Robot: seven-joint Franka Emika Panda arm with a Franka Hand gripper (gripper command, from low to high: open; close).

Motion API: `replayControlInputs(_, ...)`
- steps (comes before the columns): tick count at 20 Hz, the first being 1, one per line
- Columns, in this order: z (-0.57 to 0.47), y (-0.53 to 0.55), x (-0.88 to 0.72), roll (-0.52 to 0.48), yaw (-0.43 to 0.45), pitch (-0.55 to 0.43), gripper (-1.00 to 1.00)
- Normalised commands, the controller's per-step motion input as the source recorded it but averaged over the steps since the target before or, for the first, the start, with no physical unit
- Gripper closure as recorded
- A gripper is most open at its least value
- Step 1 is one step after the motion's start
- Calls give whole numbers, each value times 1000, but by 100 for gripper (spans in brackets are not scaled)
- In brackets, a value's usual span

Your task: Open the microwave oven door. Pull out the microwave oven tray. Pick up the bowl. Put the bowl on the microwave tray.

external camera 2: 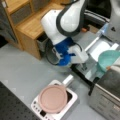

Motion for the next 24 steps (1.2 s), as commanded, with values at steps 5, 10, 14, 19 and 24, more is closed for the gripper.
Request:
replayControlInputs(5,240,519,-226,-45,-289,57,-100)
replayControlInputs(10,240,574,-272,-58,-266,60,-100)
replayControlInputs(14,158,558,-316,-70,-214,66,-100)
replayControlInputs(19,107,504,-379,-81,-176,79,-100)
replayControlInputs(24,100,438,-415,-83,-136,78,-100)
